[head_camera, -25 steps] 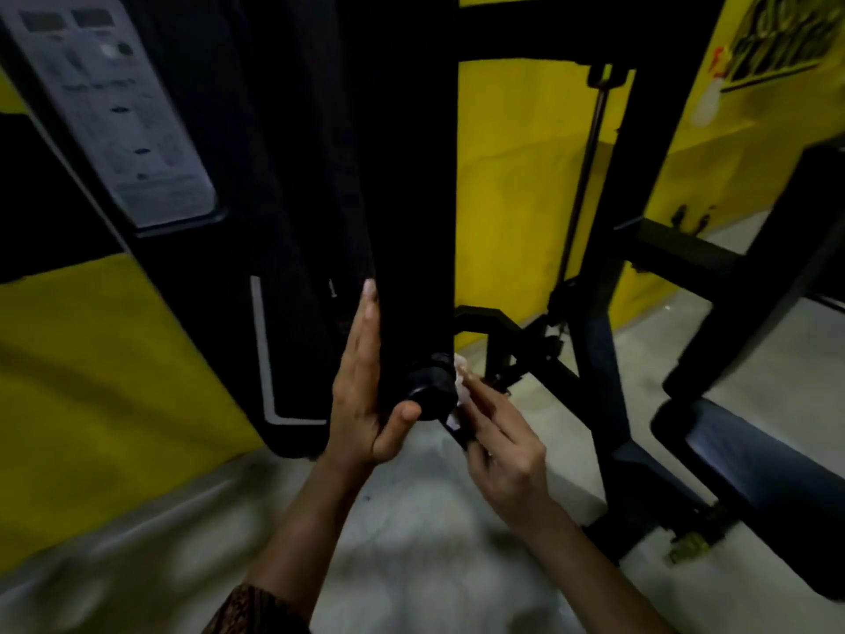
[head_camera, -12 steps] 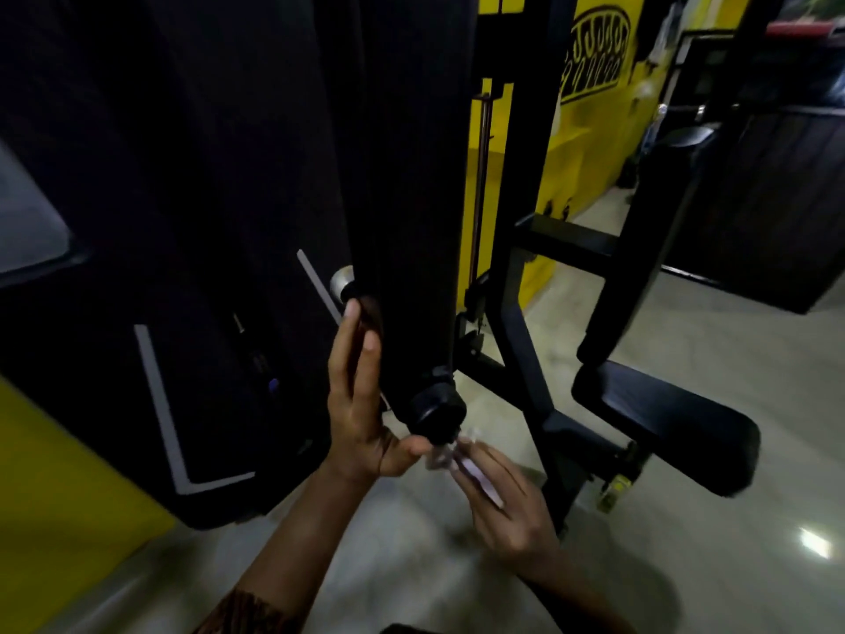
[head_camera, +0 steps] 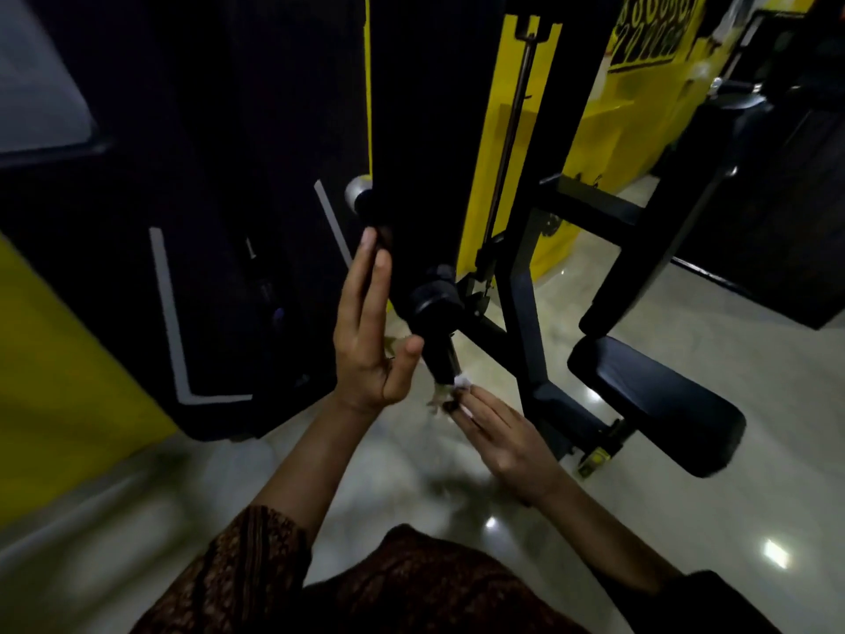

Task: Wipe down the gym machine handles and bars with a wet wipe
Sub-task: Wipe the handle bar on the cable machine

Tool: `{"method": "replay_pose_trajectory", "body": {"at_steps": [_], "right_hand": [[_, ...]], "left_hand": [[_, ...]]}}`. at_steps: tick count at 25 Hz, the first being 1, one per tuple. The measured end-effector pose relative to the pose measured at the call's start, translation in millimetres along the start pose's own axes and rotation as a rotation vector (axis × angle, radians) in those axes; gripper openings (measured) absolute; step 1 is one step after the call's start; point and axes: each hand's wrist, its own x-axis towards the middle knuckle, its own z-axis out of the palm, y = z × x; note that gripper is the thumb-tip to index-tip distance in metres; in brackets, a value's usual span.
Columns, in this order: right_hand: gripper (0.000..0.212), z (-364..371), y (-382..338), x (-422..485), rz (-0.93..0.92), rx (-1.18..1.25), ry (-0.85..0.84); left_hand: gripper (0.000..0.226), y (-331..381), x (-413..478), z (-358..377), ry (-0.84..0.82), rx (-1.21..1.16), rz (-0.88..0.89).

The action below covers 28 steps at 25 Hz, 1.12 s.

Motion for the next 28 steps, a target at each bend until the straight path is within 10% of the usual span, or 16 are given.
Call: {"method": "replay_pose_trajectory", "body": {"at_steps": [6,13,28], "right_hand": [[0.029,-13,2,77,-0.096,-0.032,0.203],[0.033,10,24,-2,-0.242,0.016,-0.120],[0.032,-3,26,-9,-0.200,0.098,-0.092]], "left_hand": [[0.050,21,-8,-15,-0.030,0.102,-0.113],[0.048,31,-12,-14,-0.007,0.152,-0.227],[0.045,35,-20,-17,0.000,0.264,-0.081]]}}
